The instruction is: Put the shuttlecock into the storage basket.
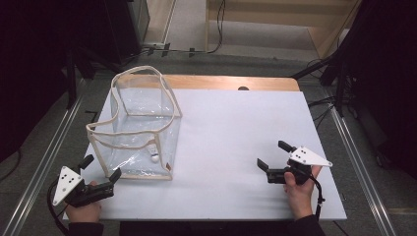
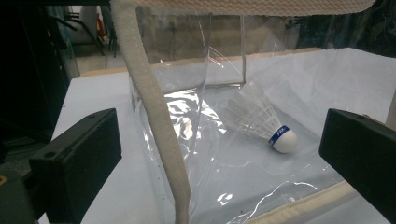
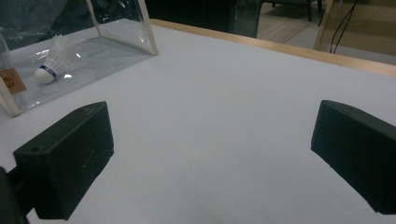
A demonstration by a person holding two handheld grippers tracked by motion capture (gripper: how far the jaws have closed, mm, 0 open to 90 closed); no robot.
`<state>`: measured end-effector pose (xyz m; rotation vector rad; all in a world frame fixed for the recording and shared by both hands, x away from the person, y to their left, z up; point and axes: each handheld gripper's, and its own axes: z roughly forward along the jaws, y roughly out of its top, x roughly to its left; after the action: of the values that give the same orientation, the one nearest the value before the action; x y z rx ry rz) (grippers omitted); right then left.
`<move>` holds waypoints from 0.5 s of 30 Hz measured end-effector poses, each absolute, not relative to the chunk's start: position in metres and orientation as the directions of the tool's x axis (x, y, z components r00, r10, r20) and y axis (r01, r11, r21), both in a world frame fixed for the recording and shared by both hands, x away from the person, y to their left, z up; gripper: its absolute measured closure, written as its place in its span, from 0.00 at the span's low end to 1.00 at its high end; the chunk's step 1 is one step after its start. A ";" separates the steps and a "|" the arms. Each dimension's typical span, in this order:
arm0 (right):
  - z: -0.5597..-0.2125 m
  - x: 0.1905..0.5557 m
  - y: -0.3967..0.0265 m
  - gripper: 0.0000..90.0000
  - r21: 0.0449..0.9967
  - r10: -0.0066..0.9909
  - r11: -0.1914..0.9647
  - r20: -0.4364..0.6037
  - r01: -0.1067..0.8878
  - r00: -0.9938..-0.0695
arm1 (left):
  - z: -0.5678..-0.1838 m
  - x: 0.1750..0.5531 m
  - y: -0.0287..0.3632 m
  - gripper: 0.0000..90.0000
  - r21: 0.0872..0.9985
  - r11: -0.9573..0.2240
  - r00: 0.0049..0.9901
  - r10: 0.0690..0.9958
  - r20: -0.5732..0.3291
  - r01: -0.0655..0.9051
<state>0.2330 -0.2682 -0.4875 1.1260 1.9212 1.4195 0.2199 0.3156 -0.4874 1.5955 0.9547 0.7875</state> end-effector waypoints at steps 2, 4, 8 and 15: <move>-0.491 0.232 -0.275 0.00 0.938 0.845 0.112 0.084 0.329 -0.528 | -0.487 0.220 0.316 0.00 0.977 -0.112 0.462 0.887 0.015 0.183; -0.494 0.230 -0.282 0.00 0.937 0.850 0.100 0.095 0.336 -0.518 | -0.487 0.220 0.316 0.00 0.977 -0.112 0.462 0.887 0.015 0.184; -0.498 0.226 -0.297 0.00 0.934 0.865 0.101 0.087 0.343 -0.493 | -0.487 0.220 0.316 0.00 0.976 -0.113 0.462 0.887 0.015 0.184; -0.504 0.217 -0.323 0.00 0.930 0.886 0.085 0.094 0.358 -0.454 | -0.487 0.220 0.315 0.00 0.976 -0.113 0.461 0.887 0.016 0.184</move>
<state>0.2166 -0.3226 -0.5038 1.2227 1.8613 1.3619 0.2200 0.3155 -0.4875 1.5955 0.9550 0.7880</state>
